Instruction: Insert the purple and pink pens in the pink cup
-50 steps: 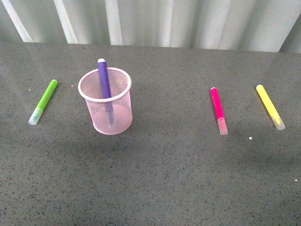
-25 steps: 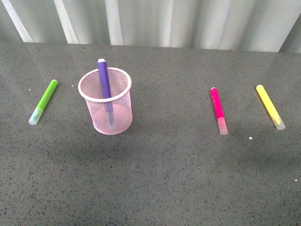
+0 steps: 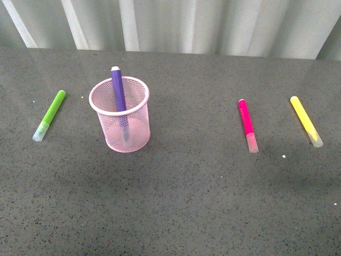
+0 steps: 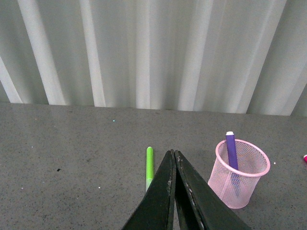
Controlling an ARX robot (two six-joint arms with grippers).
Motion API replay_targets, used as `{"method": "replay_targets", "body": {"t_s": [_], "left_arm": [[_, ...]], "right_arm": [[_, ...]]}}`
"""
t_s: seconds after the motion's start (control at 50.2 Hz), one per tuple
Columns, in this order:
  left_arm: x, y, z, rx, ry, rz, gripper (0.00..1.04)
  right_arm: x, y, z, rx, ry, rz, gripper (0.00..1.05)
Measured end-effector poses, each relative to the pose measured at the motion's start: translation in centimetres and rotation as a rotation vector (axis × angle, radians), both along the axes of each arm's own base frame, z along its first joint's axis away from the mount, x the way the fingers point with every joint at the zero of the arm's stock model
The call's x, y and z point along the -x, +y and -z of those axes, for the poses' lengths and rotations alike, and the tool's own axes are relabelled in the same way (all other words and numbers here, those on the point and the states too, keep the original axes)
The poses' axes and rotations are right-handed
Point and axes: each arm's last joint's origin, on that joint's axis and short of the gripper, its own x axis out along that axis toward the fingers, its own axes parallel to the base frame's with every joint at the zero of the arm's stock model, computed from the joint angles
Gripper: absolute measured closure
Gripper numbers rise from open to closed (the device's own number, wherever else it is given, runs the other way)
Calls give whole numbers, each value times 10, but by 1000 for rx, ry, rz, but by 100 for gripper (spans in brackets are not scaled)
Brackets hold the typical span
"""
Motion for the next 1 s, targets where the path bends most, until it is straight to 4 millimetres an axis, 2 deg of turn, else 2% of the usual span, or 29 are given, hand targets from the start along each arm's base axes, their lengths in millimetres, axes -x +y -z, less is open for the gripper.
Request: {"method": "replay_targets", "body": {"t_s": [0.14, 0.399, 0.419, 0.458, 0.478, 0.518, 0.618, 0.698, 0.718, 0.837, 0.997], "left_arm": [[0, 0, 0, 0, 2, 0, 99], [0, 0, 0, 0, 2, 0, 52], [0, 0, 0, 0, 2, 0, 47], [0, 0, 0, 0, 2, 0, 38], [0, 0, 0, 0, 2, 0, 33], [0, 0, 0, 0, 1, 1, 24], [0, 0, 0, 0, 2, 0, 6], [0, 0, 0, -1, 1, 0, 8], [0, 0, 0, -1, 1, 0, 7], [0, 0, 0, -2, 1, 0, 7], [0, 0, 0, -2, 1, 0, 7]], "right_arm": [[0, 0, 0, 0, 0, 0, 7], [0, 0, 0, 0, 0, 0, 7], [-1, 0, 1, -6, 33, 14, 7], [-3, -1, -1, -11, 238, 79, 7], [-8, -1, -3, 2, 376, 101, 7], [-23, -3, -9, 4, 500, 117, 7], [-76, -4, -26, 7, 582, 96, 7], [-117, -1, -26, 38, 627, 64, 7], [-122, -1, -25, 40, 637, 63, 7], [-176, 4, -2, 67, 744, 87, 7], [-213, 22, 21, 92, 780, 54, 7]]}}
